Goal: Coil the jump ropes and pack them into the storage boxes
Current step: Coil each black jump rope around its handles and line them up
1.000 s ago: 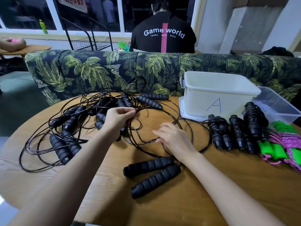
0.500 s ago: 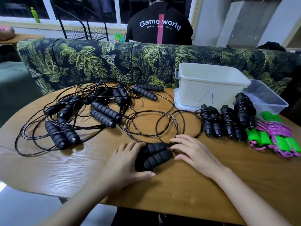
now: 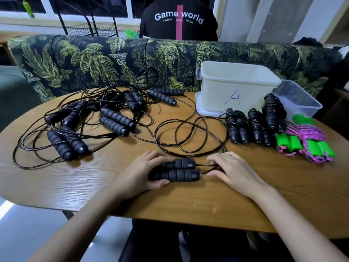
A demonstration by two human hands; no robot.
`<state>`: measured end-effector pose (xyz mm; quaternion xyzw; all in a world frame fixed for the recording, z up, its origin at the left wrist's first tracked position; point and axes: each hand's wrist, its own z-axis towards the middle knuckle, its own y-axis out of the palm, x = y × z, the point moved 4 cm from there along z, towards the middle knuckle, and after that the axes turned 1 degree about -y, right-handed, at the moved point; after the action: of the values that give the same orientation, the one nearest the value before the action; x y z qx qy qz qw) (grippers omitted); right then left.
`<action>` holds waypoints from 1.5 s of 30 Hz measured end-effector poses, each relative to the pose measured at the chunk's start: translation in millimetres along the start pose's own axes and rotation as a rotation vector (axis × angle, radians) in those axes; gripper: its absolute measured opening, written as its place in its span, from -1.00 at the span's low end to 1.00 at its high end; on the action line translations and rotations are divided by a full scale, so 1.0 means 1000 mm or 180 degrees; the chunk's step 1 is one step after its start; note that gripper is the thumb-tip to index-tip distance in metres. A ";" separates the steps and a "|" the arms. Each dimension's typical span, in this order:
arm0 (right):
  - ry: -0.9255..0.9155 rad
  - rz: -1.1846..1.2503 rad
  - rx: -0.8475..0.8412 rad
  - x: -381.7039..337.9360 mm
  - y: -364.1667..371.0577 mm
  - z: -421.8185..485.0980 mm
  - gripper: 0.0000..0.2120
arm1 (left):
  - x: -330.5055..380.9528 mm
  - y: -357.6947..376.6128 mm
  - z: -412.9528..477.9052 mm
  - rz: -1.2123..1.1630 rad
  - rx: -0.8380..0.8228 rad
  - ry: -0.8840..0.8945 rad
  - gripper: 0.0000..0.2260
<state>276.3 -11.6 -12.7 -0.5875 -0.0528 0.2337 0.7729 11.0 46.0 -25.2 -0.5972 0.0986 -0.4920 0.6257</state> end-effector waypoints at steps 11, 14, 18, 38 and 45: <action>-0.0092 0.0024 0.0233 0.020 0.004 -0.010 -0.62 | 0.000 0.001 -0.007 -0.0429 0.0062 -0.0013 -0.76; -0.0124 0.0012 0.0237 0.020 0.005 -0.009 -0.65 | -0.002 -0.001 -0.006 -0.0639 0.0112 -0.0028 -0.79; -0.0159 0.0000 0.0219 0.019 0.004 -0.010 -0.66 | -0.002 -0.002 -0.006 -0.0777 0.0121 -0.0047 -0.78; 0.0032 -0.1126 0.1186 -0.052 0.017 -0.023 -0.67 | 0.004 0.005 0.033 -0.0248 0.1016 -0.1011 -0.81; 0.0055 -0.1065 0.1432 -0.126 0.040 -0.008 -0.67 | 0.010 0.003 0.029 -0.0246 0.1077 -0.1172 -0.79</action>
<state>155.1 -63.8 -27.6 -0.3863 -0.0893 0.1037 0.9122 38.2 57.5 -15.1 -0.5669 -0.1238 -0.4080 0.7048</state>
